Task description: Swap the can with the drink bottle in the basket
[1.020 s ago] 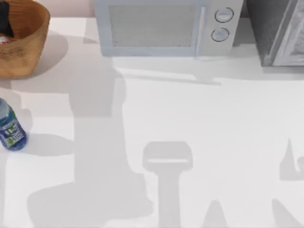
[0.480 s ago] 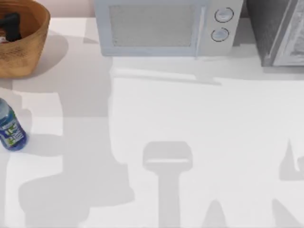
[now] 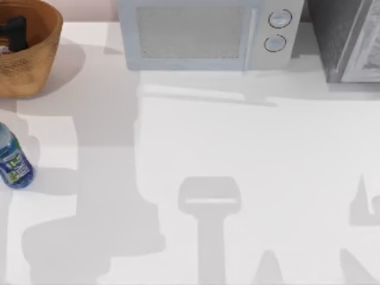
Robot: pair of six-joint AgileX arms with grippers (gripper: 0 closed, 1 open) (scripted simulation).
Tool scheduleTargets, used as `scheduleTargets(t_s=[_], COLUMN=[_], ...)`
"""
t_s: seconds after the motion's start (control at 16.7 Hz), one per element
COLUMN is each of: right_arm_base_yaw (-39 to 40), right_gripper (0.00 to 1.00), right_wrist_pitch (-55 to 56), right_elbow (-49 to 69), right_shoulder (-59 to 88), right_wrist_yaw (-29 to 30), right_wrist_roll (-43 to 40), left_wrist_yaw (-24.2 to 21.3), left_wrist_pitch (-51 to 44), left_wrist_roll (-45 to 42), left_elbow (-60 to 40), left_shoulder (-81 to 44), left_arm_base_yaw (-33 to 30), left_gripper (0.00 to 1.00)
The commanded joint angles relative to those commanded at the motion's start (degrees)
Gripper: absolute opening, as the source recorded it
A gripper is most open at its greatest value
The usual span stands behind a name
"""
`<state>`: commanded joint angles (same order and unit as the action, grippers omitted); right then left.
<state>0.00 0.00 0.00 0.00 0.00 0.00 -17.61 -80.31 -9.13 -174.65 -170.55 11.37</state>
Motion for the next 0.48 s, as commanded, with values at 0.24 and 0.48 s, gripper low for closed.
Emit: scheduleTargets(t_s=[0.24, 0.48], right_arm_base_yaw=[0.0, 0.0], right_gripper=[1.00, 1.00], right_wrist_pitch=[0.0, 0.0], right_elbow=[0.0, 0.0], right_shoulder=[0.0, 0.0], right_wrist_yaw=[0.0, 0.0], right_wrist_roll=[0.0, 0.0], left_wrist_yaw=[0.0, 0.0], left_wrist_pitch=[0.0, 0.0], left_wrist_roll=[0.0, 0.0], left_elbow=[0.0, 0.0], left_shoulder=[0.0, 0.0], left_arm_base_yaw=[0.0, 0.0], left_gripper=[0.70, 0.40])
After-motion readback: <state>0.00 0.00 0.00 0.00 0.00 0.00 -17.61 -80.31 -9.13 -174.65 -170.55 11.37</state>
